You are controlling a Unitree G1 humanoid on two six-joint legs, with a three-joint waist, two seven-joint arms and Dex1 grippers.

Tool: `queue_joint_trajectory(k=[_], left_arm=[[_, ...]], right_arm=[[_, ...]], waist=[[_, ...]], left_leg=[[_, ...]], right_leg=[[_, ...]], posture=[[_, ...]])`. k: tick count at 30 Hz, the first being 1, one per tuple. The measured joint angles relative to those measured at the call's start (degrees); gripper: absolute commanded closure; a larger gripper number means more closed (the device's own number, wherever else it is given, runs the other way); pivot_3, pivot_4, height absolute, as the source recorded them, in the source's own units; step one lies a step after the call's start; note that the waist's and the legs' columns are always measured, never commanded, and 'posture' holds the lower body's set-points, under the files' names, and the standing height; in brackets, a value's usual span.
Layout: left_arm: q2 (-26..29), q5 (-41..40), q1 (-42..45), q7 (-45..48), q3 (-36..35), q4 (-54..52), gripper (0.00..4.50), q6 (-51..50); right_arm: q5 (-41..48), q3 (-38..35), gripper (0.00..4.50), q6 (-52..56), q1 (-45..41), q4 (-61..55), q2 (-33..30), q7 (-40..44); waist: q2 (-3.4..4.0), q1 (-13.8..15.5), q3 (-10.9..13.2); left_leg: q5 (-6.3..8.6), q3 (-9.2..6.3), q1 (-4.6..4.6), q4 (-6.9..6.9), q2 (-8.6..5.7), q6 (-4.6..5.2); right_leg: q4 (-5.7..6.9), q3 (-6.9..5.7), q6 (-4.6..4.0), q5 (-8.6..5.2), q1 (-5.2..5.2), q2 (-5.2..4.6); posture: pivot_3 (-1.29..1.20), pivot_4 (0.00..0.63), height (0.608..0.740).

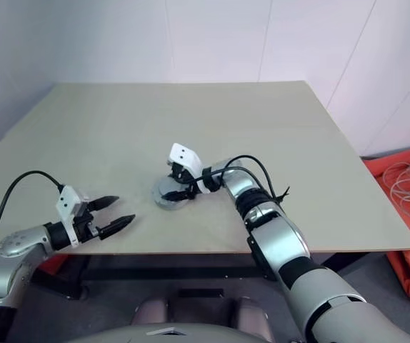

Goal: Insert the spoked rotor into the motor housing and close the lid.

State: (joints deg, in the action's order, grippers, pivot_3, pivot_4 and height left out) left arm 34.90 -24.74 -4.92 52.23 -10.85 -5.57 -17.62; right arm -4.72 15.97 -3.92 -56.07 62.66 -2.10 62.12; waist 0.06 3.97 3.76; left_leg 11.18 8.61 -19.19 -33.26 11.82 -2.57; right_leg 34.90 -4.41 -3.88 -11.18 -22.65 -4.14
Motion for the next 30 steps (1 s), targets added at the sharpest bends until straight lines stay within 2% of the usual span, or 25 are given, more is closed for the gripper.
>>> queue_joint_trajectory(k=[3, 10, 15, 19, 28, 29, 30], left_arm=[[0.0, -0.18, 0.01, 0.0, 0.0, -0.05, 0.0, -0.41], [-0.07, -0.92, 0.63, -0.12, -0.02, -0.41, 0.0, -1.15], [-0.66, -4.17, 5.25, -1.55, -0.16, -0.76, 0.0, -5.24], [-1.67, -5.53, 9.07, -2.61, -0.09, 0.38, 0.89, -7.19], [-7.0, 1.41, 18.29, -5.84, 6.13, 8.4, 4.05, -2.63], [-7.68, 2.12, 18.87, -6.26, 6.83, 9.23, 4.37, -2.44], [-8.55, 2.9, 19.52, -6.72, 7.68, 10.08, 4.5, -2.3]], right_arm=[[-0.13, 0.06, 1.4, 0.6, -0.38, 0.65, 0.25, -0.77], [-0.48, 0.23, 1.4, 0.75, -0.67, 1.22, 0.27, -1.64], [-0.51, 0.24, 1.4, 0.69, -0.67, 1.26, 0.28, -1.64], [-0.51, 0.23, 1.4, 0.64, -0.66, 1.25, 0.27, -1.22], [-0.51, 0.22, 1.4, 0.62, -0.66, 1.22, 0.37, -0.95], [-0.51, 0.22, 1.4, 0.62, -0.65, 1.22, 0.37, -0.94], [-0.51, 0.23, 1.4, 0.61, -0.65, 1.21, 0.38, -0.94]], waist=[[0.01, 0.0, 0.01], [0.04, 0.09, 0.03], [0.05, 0.07, 0.02], [0.1, 0.07, 0.0], [0.11, 0.02, -0.01], [0.11, 0.02, -0.01], [0.11, 0.01, -0.01]], left_leg=[[0.0, -0.01, 0.1, -0.01, 0.0, 0.0], [0.0, -0.02, 0.2, -0.03, 0.0, 0.0], [0.0, -0.02, 0.2, -0.05, -0.01, -0.01], [-0.01, -0.02, 0.17, -0.05, -0.01, -0.01], [-0.01, -0.02, 0.1, -0.05, 0.0, -0.02], [-0.01, -0.02, 0.1, -0.05, -0.01, -0.02], [-0.01, -0.01, 0.09, -0.05, -0.01, -0.02]], right_leg=[[0.0, 0.0, 0.29, -0.17, 0.09, 0.0], [-0.01, 0.0, 0.35, -0.2, 0.23, -0.02], [0.01, 0.0, 0.34, -0.19, 0.25, -0.02], [0.04, 0.0, 0.32, -0.19, 0.29, -0.02], [0.05, 0.0, 0.33, -0.19, 0.3, -0.03], [0.05, 0.0, 0.33, -0.19, 0.31, -0.02], [0.05, 0.0, 0.33, -0.19, 0.31, -0.03]], posture=[[0.0, 0.0, 0.74], [0.0, 0.0, 0.74], [0.0, 0.0, 0.74], [0.0, 0.0, 0.74], [0.0, 0.0, 0.74], [0.0, 0.0, 0.74], [0.0, 0.0, 0.74]])
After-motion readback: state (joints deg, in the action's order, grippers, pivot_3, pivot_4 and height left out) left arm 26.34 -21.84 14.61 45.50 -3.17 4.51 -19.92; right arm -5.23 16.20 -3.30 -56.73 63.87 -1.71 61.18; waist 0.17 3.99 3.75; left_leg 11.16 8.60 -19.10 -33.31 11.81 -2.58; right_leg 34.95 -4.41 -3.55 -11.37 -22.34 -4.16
